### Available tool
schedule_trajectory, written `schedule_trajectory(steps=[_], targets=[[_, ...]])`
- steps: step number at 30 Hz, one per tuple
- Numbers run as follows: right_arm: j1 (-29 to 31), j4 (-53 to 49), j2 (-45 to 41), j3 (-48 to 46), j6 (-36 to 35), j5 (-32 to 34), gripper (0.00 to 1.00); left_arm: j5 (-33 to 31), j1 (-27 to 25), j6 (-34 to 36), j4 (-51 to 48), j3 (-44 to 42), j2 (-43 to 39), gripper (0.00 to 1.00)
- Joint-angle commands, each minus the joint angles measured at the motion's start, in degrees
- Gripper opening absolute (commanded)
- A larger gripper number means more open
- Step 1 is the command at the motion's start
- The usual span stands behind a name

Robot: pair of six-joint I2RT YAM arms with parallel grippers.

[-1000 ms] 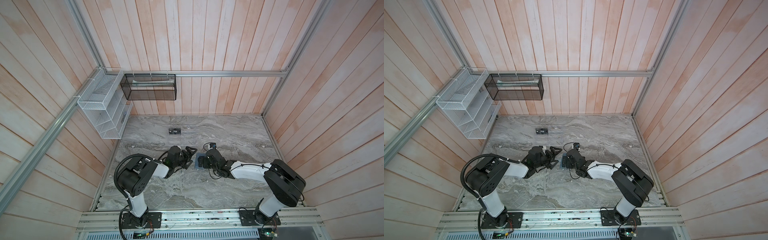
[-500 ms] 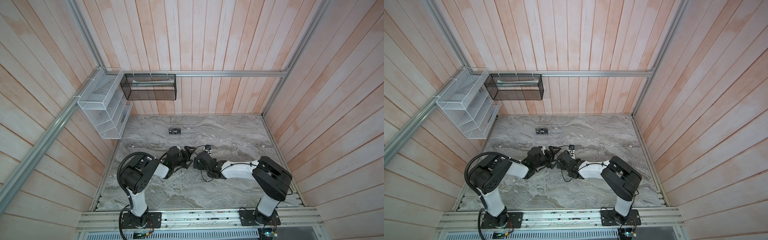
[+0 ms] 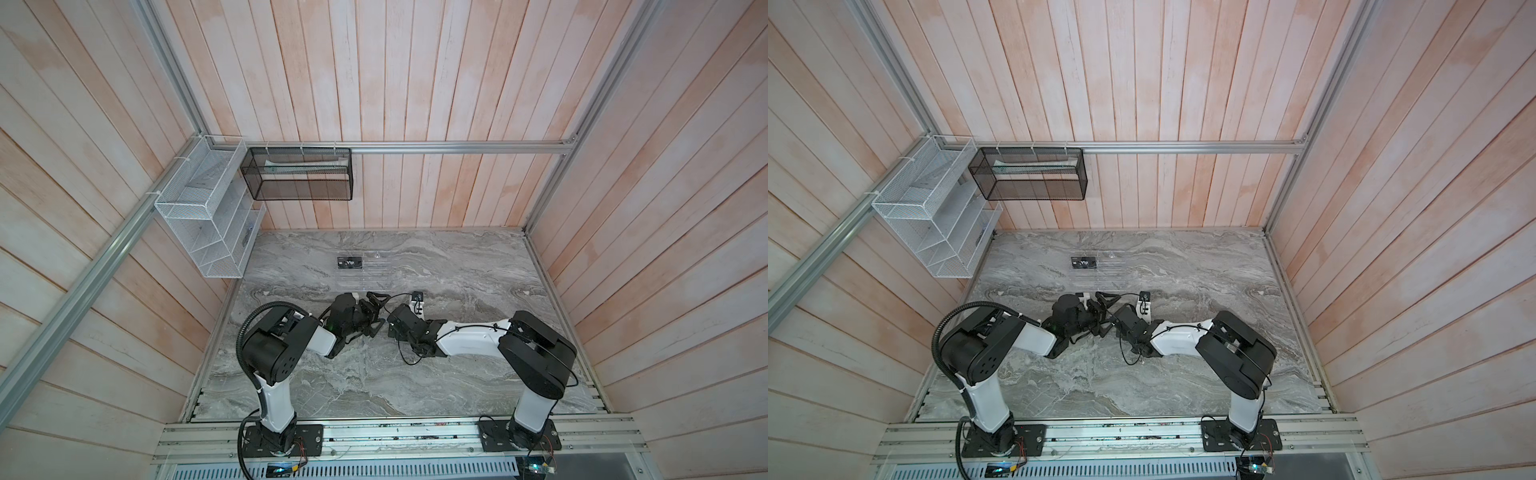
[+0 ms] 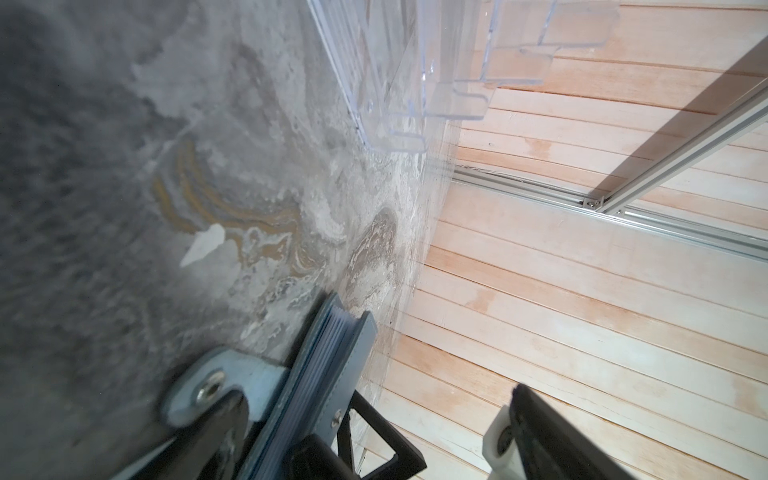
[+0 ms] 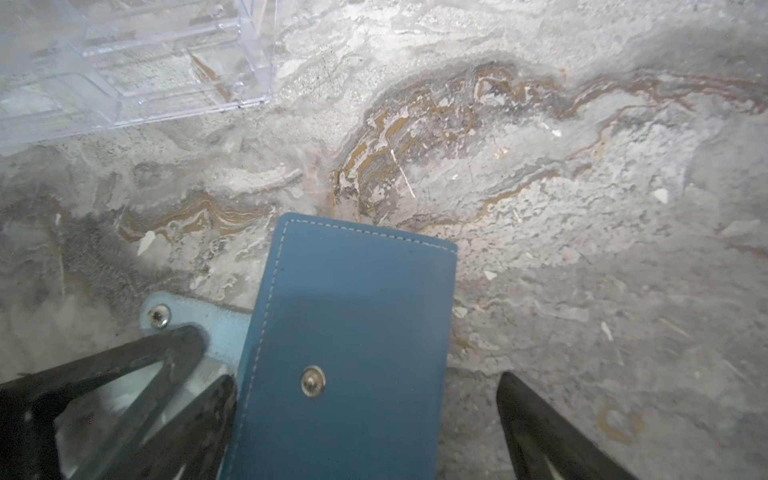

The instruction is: Take the credit cards out of the card holder

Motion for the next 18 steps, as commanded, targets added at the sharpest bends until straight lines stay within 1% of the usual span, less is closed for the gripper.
schedule_trajectory(steps=[1, 10, 18], targets=[[0.2, -2.9, -0.7, -0.8, 0.9, 2.9, 0.98, -1.5, 1.0, 0.5, -3.0, -1.5, 2.1, 1.0], [0.1, -3.7, -5.2, -4.2, 0.6, 4.6, 0.98, -1.6, 1.7, 1.3, -3.8, -1.9, 1.9, 1.0], [-0.5, -3.5, -7.3, -7.0, 0.6, 4.5, 0.98, -1.4, 1.8, 1.5, -3.8, -1.7, 2.6, 1.0]])
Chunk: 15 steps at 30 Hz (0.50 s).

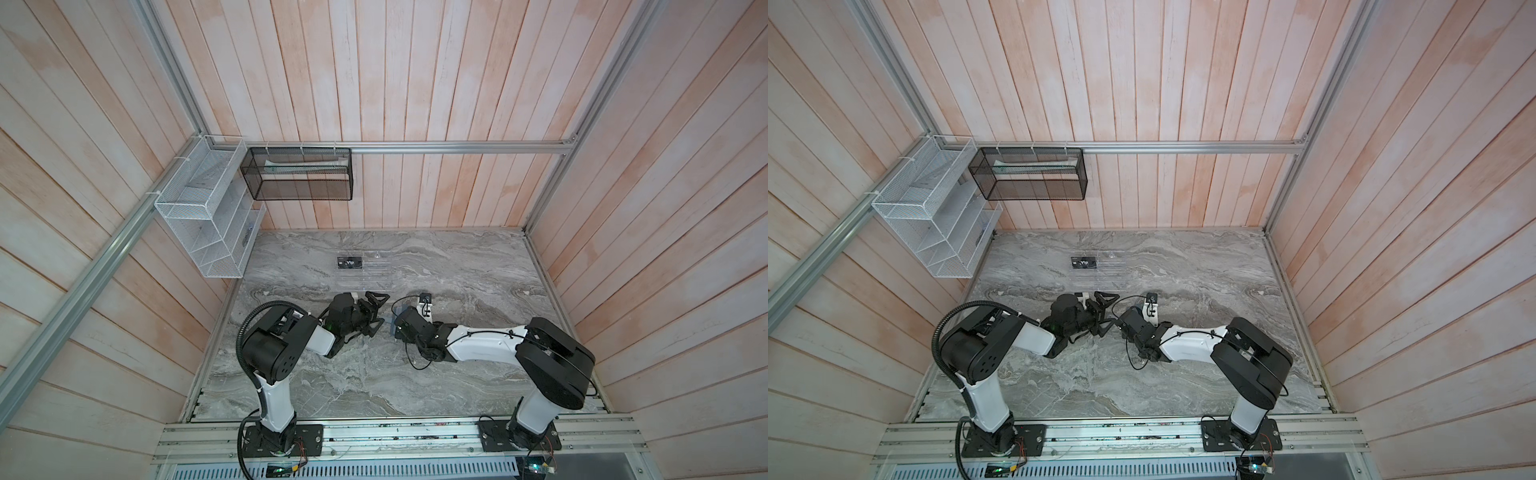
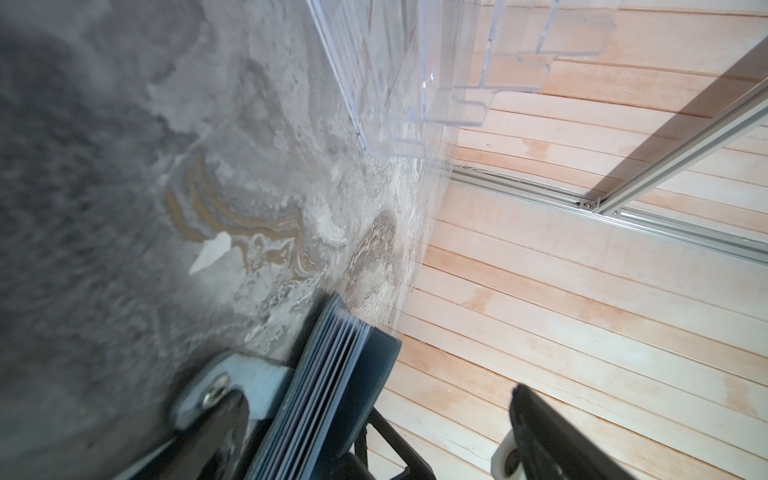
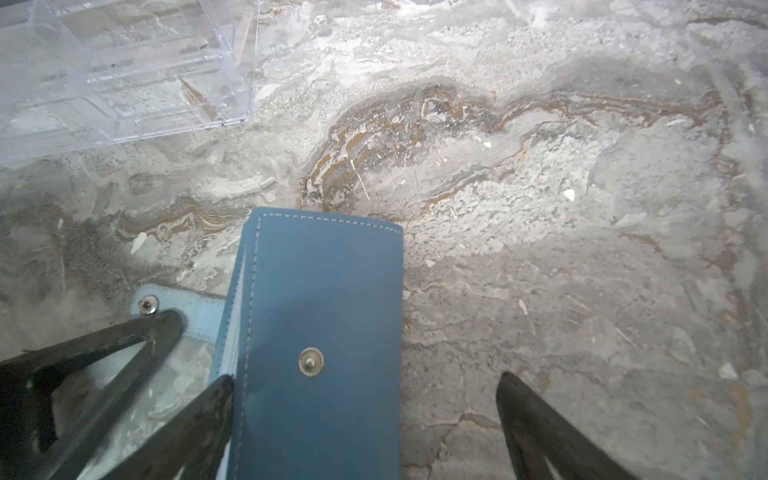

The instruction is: Take the credit cards out of the card holder

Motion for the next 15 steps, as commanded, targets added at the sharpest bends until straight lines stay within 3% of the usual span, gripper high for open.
schedule_trajectory(steps=[1, 15], targets=[[-0.7, -3.2, -1.5, -2.3, 0.5, 2.4, 0.98, -2.3, 1.0, 1.6, -4.1, -1.5, 2.5, 1.0], [-4.8, -1.8, -9.8, -8.5, -3.2, -0.4, 0.98, -2.0, 1.0, 1.7, -4.1, -1.4, 2.6, 1.0]])
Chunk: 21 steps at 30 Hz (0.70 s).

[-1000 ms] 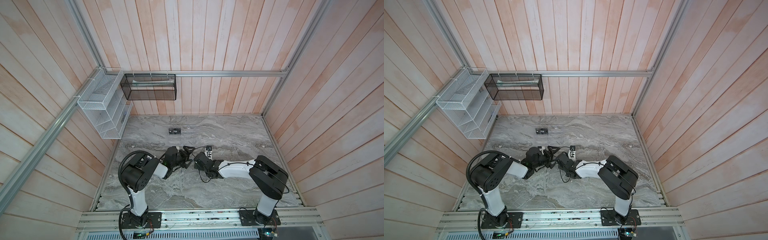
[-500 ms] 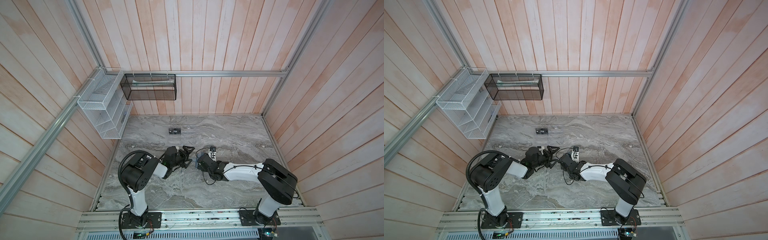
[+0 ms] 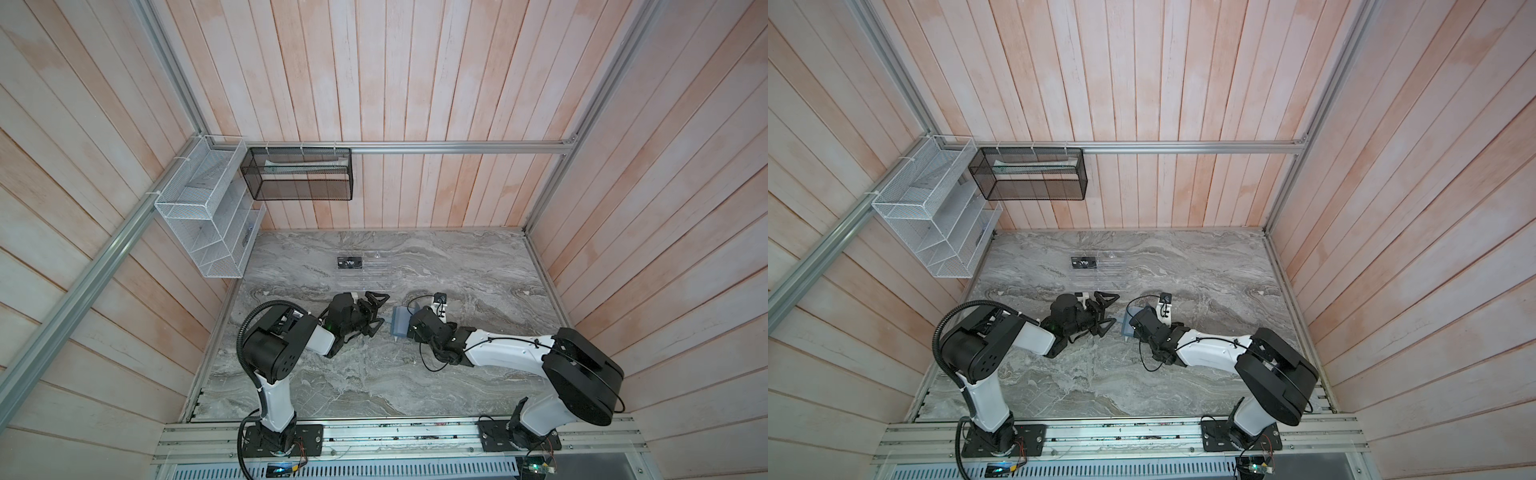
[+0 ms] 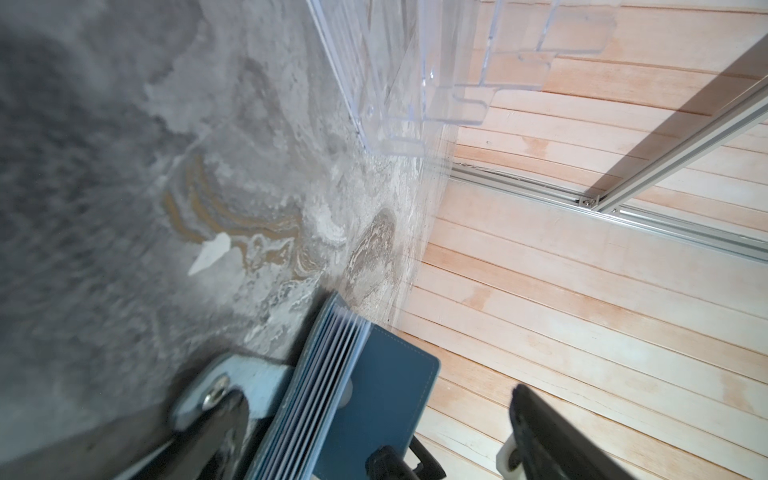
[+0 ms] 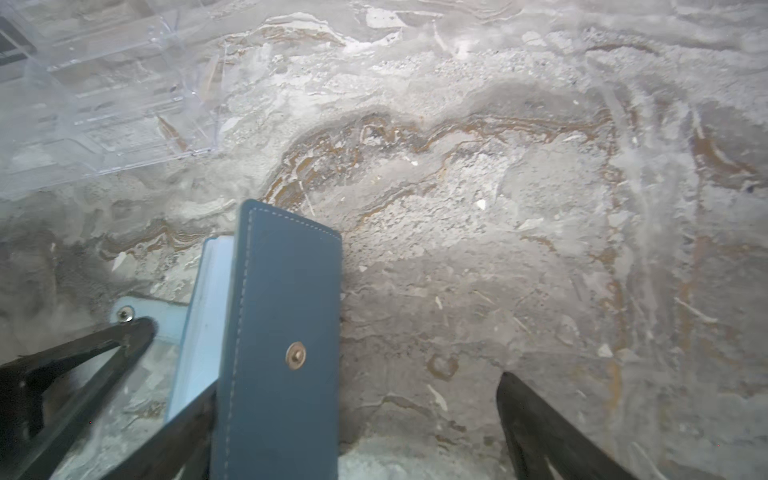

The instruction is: Take the credit cards out of the card holder

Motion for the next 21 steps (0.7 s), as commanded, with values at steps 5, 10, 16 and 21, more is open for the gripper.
schedule_trajectory(steps=[5, 10, 16, 21], targets=[[-3.3, -1.2, -2.1, -3.0, -3.5, -1.7, 0.98, -2.7, 0.8, 1.8, -4.4, -1.4, 2.2, 1.0], [-5.7, -0.6, -3.8, -4.6, -4.9, -3.4, 0.98, -2.4, 0.8, 2.3, -4.6, -1.4, 1.8, 1.0], [-10.0, 0.0, -4.8, -5.3, -9.0, -7.0, 0.98, -1.1, 0.7, 2.8, -4.7, -0.9, 1.5, 1.0], [-12.1, -0.2, -2.8, -3.0, -13.0, -9.7, 0.97, 0.9, 0.5, 3.8, -5.7, 0.8, 0.4, 1.0]])
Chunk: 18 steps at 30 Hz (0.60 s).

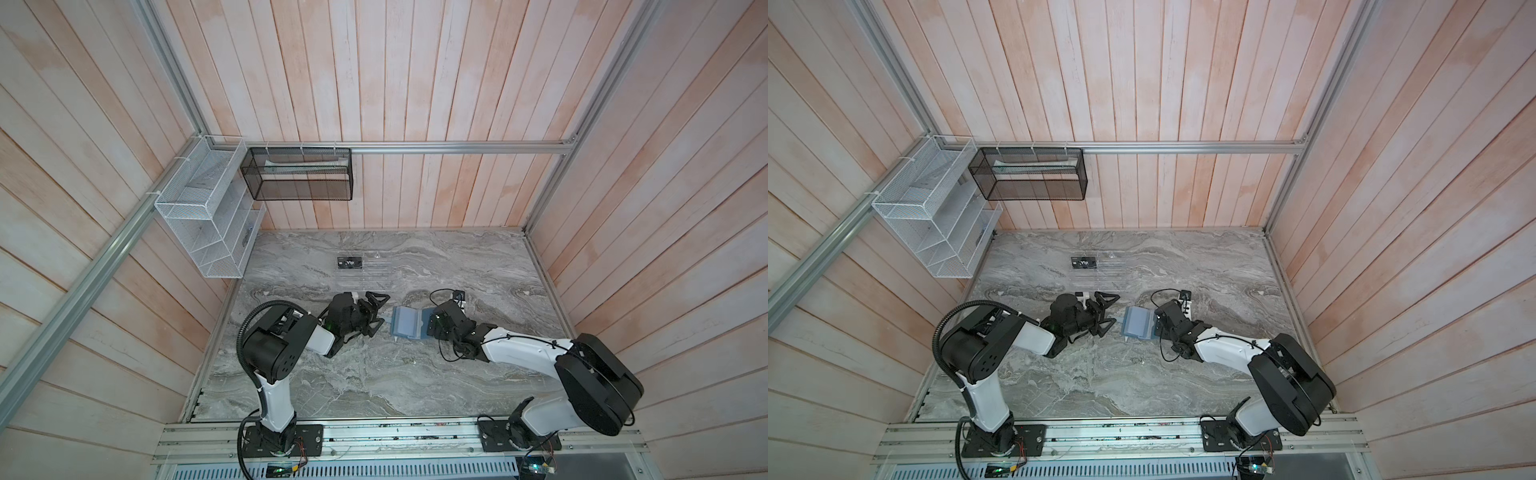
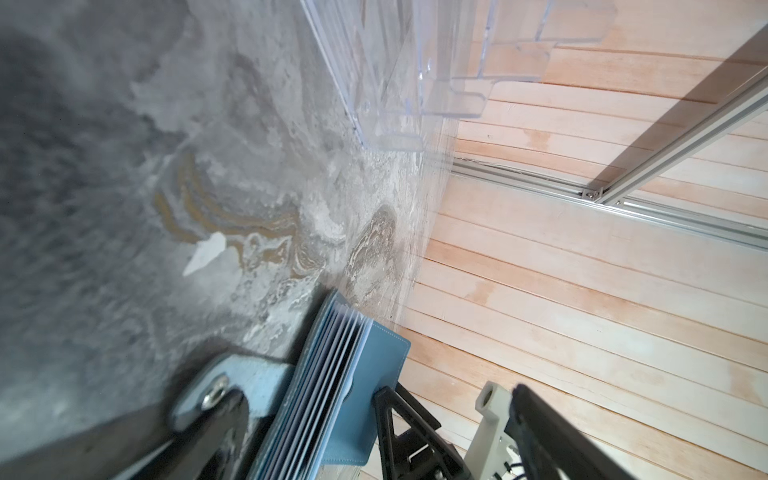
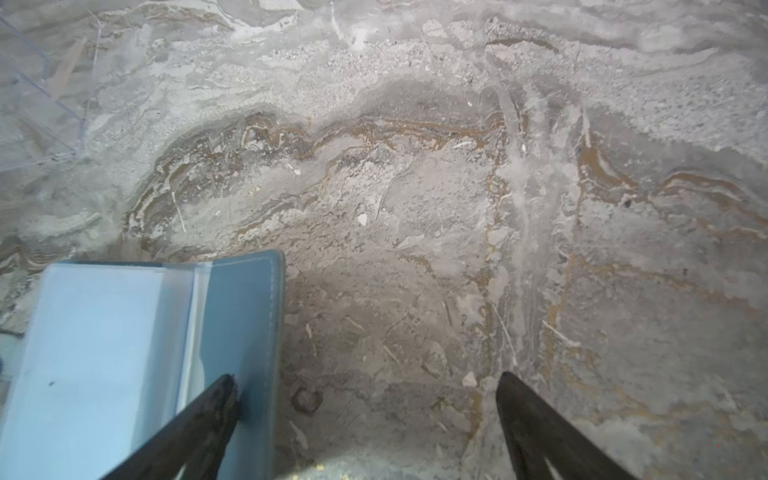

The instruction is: Take the credit cards out of the card holder

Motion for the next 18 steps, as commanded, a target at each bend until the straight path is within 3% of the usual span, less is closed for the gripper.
schedule_trajectory(steps=[1, 10, 18], targets=[[-0.8, -0.4, 2.0, 2.5, -4.4, -2.7, 0.97, 0.4, 0.4, 2.5, -5.7, 1.0, 0.3, 1.0], [-1.2, -3.6, 8.0, 9.4, -7.7, -4.5, 0.94, 3.0, -0.9, 1.5, -5.6, 3.7, 0.0, 1.0], [-2.1, -4.9, 7.8, 10.5, -8.4, -2.9, 0.92, 4.4, -1.6, -1.8, -2.9, 4.7, -0.5, 1.0]])
